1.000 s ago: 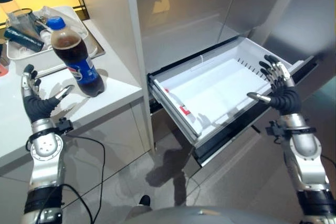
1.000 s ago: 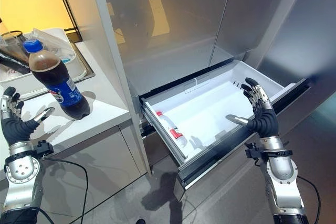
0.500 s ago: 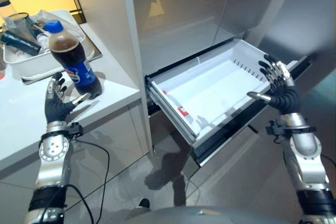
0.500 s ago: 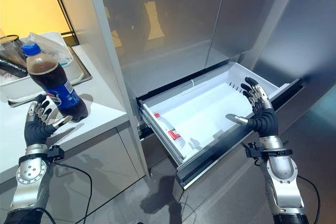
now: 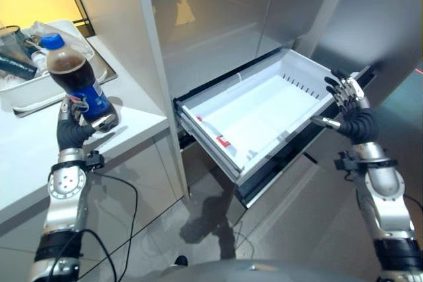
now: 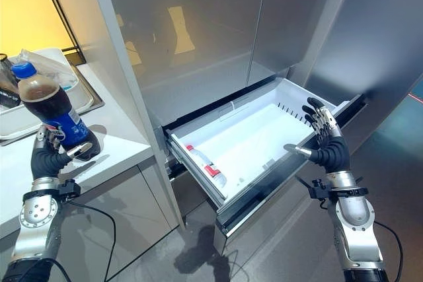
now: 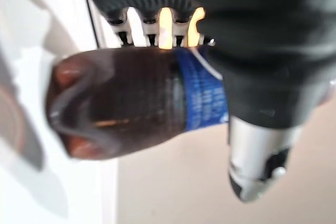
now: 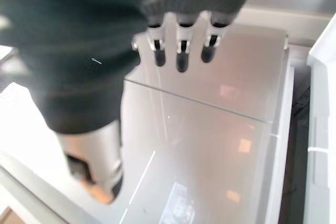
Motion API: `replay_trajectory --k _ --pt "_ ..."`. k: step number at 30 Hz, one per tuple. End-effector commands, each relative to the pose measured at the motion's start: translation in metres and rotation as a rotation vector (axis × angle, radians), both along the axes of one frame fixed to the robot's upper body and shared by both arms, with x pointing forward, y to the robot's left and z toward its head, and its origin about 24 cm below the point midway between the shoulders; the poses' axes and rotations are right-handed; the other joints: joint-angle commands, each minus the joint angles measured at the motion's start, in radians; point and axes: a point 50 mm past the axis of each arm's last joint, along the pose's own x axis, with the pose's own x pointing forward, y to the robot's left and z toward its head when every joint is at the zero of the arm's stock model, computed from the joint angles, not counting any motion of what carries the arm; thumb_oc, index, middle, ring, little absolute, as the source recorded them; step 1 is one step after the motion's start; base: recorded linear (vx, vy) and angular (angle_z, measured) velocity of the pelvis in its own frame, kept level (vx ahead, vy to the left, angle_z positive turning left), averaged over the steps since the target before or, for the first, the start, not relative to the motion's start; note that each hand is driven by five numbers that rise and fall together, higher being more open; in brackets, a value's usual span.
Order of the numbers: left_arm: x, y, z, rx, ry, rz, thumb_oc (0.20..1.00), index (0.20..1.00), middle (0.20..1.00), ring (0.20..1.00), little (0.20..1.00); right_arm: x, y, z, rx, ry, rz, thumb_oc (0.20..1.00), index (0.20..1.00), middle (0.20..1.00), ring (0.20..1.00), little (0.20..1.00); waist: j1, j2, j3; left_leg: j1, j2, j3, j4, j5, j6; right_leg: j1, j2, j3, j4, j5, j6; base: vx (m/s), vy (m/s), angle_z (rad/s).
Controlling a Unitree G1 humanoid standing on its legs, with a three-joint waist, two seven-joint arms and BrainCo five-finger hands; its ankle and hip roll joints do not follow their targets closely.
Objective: Take the drinks into the refrigerator
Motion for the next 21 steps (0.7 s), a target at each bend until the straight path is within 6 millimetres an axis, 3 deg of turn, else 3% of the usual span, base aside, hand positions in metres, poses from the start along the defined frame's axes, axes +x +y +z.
replay_trajectory --k 1,15,21 --pt "0.02 0.011 0.034 0.051 -0.099 0.009 1.0 1.0 1.0 1.0 1.0 0.001 0.003 0.037 -0.001 -0.167 0.047 1.0 1.0 1.0 1.0 1.0 -0.014 -0.009 -0.023 -0.012 -0.051 -0.037 0.009 -0.057 0.068 -0.004 0.006 -0.025 0.116 -0.11 -0.011 0.0 0.0 0.0" --pt "0.029 0.014 0.045 0.111 -0.085 0.008 1.0 1.0 1.0 1.0 1.0 0.003 0.009 0.037 0.0 -0.162 0.083 1.0 1.0 1.0 1.0 1.0 -0.027 -0.026 -0.028 0.002 -0.049 -0.008 0.006 -0.066 0.079 -0.011 0.009 0.02 0.112 -0.097 -0.004 0.01 0.013 -0.09" --pt "0.034 0.011 0.038 0.093 -0.051 -0.007 1.0 1.0 1.0 1.0 1.0 0.002 0.011 0.037 0.003 -0.164 0.094 1.0 1.0 1.0 1.0 1.0 -0.033 -0.022 -0.03 0.009 -0.05 0.002 0.005 -0.069 0.082 -0.01 0.01 0.034 0.11 -0.096 -0.003 0.0 0.012 -0.04"
